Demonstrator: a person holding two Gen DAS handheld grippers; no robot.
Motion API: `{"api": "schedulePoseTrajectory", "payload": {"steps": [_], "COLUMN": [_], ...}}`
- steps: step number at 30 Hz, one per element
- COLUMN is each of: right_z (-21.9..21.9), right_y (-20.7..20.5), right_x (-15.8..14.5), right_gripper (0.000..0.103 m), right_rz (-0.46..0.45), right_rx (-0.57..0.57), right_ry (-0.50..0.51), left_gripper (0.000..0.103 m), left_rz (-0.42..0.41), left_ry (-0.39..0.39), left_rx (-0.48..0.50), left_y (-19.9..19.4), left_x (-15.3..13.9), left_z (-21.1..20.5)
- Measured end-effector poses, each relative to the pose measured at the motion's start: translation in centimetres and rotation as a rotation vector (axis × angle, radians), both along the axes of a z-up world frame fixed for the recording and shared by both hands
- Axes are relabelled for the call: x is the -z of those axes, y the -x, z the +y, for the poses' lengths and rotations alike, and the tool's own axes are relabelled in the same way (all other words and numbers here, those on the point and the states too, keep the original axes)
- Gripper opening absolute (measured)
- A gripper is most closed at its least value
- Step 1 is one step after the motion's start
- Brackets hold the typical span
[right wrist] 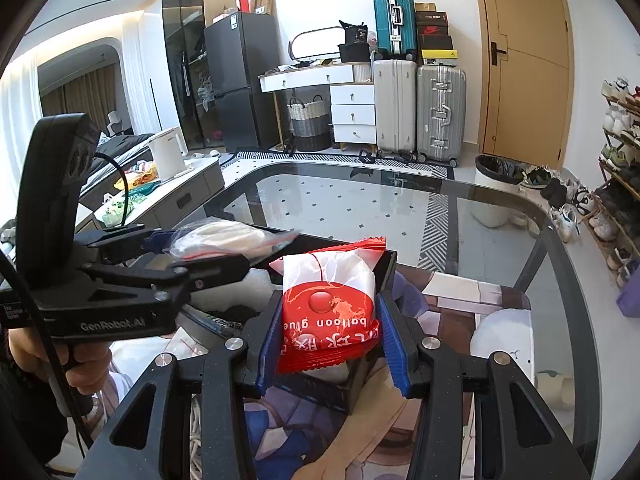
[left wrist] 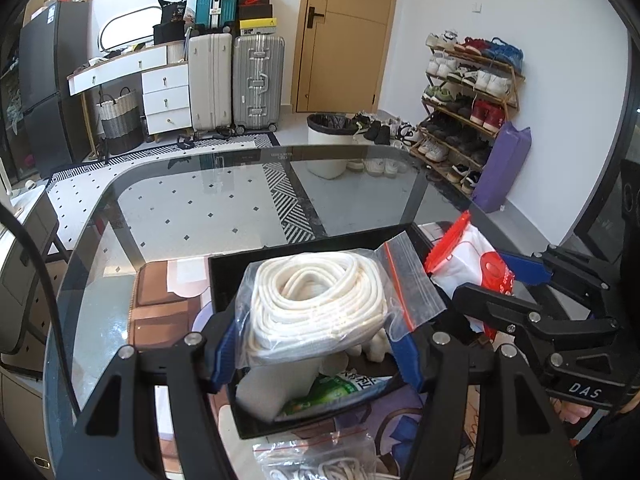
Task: Organize soft objects
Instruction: 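Carry the rope bag with the left tool while the right tool carries the red bag over the box, then open the left tool over the box while the right tool releases the red bag inside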
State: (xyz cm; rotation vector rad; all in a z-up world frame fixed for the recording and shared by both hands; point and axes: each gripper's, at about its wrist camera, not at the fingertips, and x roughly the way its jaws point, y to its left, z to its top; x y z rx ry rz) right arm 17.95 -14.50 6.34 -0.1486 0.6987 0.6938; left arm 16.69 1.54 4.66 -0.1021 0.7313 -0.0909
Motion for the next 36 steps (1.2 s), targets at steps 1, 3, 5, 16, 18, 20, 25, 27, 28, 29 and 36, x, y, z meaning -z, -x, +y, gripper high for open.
{"api": "schedulePoseTrajectory", "payload": {"steps": [1,3,5,16,18,20,25,27,28,29,36], "right_z": [0.1,0.2,0.3,1.6,2.1,2.6,3.0,3.2,3.2,3.3,2.3], "right_y": [-0.1,-0.4,-0.6,-2.2,-2.5,-3.0,-3.9,-4.0,-4.1,-4.3,-3.6], "right_x": [0.1,0.1,0.2,0.9,1.0,1.4,2.1,2.1,2.1,2.1,1.2], "right_gripper": [0.045,0.045,0.045,0.045,0.045,0.045,0.045,0.045,0.045,0.045,0.08], "right_rz": [-0.002,-0.002,-0.007,0.006,0.009,0.017,0.033,0.028,0.029,0.032,0.008], "right_rx": [0.0,-0.001,0.006,-0.023,-0.033,-0.037,-0.043,-0.05,-0.052,-0.055,-0.071], "right_ry": [0.002,0.004,0.007,0.028,0.038,0.053,0.063,0.074,0.076,0.077,0.056], "left_gripper": [0.063,0.063,0.063,0.063,0.063,0.063,0.064,0.065,0.066,0.068,0.081], "left_rz": [0.004,0.01,0.02,0.076,0.076,0.078,0.082,0.088,0.089,0.091,0.098], "left_ry": [-0.004,-0.016,-0.026,-0.106,-0.122,-0.127,-0.152,-0.175,-0.178,-0.179,-0.147], "left_rx": [0.002,0.005,0.005,0.001,0.011,0.015,0.015,0.014,0.013,0.014,0.041], "left_y": [-0.1,-0.4,-0.7,-2.7,-2.8,-2.9,-3.1,-3.2,-3.2,-3.3,-3.0], "left_x": [0.1,0.4,0.6,2.3,2.3,2.3,2.5,2.6,2.6,2.6,2.2], "left_z": [-0.1,-0.2,-0.3,-1.1,-1.4,-1.6,-1.4,-1.6,-1.7,-1.7,-1.5]}}
